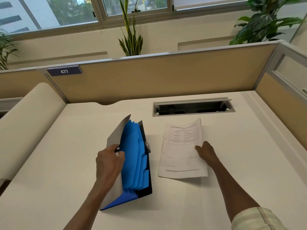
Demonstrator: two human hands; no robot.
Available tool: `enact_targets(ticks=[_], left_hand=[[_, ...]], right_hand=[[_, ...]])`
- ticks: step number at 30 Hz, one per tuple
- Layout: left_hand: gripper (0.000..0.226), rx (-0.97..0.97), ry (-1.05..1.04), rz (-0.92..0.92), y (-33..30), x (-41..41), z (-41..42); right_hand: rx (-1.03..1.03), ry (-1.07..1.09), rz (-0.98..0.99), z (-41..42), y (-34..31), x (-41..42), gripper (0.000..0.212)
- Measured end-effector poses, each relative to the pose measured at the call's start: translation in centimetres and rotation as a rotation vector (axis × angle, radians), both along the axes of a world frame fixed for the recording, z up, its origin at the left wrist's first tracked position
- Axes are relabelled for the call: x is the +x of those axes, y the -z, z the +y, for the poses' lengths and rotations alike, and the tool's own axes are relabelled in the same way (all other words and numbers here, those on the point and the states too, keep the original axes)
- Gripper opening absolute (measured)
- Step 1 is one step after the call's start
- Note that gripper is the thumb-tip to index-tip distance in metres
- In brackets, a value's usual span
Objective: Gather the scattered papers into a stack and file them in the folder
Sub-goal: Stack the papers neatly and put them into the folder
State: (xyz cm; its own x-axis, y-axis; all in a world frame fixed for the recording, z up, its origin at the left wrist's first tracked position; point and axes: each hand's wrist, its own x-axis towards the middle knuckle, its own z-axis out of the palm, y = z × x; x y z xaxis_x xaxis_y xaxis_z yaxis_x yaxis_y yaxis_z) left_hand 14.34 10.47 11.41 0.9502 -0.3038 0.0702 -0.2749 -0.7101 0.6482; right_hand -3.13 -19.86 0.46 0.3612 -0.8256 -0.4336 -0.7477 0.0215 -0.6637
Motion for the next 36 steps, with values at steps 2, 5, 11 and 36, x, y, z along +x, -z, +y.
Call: enact_targets(ticks=[2,5,11,36], left_hand=[[0.036,0.002,-0.001,-0.004,-0.2,0.0,0.0],[0.038,0.011,0.005,-0.007,-0.6,-0.1,0.0],[0.037,0.004,0.015,-0.003,-0.9,-0.3,-0.2],[0.021,-0.109,-0.042,0.066,-1.4,0.5,-2.2]], right_hand=[[-0.066,-0.024,-0.07,0.3,-0.6,0.1,0.043],[-0.144,-0.026,-0.165,0.6,-2.3,0.7,0.033],[-0.322,0.047,-0.308,1.1,-8.7,2.9,0.028],[-0.478,-0.422,-0.294,12.4,-13.9,8.4,0.018]])
